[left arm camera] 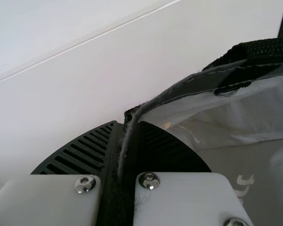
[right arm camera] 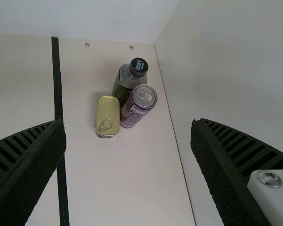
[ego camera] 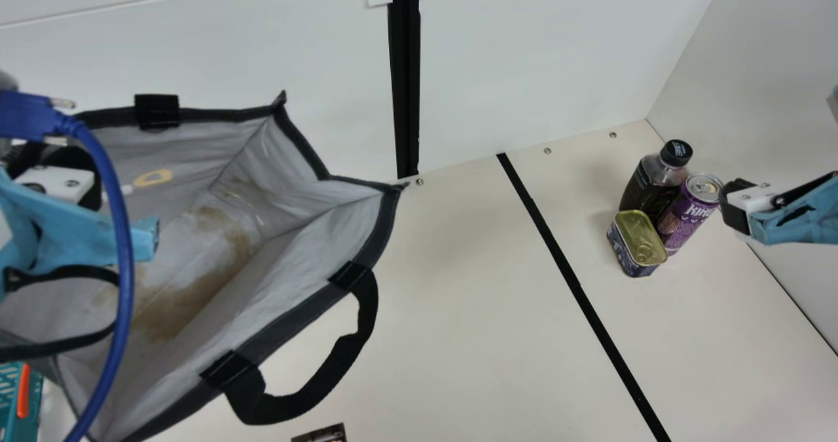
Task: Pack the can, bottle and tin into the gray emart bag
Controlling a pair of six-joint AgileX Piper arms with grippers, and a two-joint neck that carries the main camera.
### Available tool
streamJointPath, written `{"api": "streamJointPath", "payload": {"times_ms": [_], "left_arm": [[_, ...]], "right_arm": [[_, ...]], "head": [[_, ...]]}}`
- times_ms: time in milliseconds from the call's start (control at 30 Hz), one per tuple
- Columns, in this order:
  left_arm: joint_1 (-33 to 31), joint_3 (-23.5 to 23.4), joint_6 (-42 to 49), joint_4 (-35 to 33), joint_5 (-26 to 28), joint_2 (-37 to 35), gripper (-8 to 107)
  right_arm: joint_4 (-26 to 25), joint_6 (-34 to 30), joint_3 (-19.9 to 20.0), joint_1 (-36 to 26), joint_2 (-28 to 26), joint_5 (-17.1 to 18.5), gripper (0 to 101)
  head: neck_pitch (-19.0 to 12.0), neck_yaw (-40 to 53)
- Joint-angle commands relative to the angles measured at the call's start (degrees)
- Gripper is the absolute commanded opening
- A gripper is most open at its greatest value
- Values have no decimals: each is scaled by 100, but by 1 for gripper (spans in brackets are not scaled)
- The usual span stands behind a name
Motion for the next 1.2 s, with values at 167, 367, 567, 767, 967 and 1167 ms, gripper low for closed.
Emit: {"api": "streamJointPath", "payload": {"times_ms": [167,367,567,767,967,1167], "left_arm": [[-144,717,-557,606,0,-318,10],[-384,1442,-1178,1244,0,-583,10],[-658,2226,-1841,1827,0,-816,10],[-810,2877,-2388,2080,0,-967,10],[-932,3334,-2747,1988,0,-1055,10],[-1100,3630,-3019,1838,0,-1102,10]], "right_arm": [[0,0,0,0,0,0,91],[0,0,0,0,0,0,91],[0,0,0,0,0,0,91],[0,0,0,0,0,0,91],[0,0,0,0,0,0,91],[0,0,0,0,0,0,91]], "head": [[-130,-5],[-130,-5],[-130,-5],[-130,-5],[-130,-5],[-130,-5]]}}
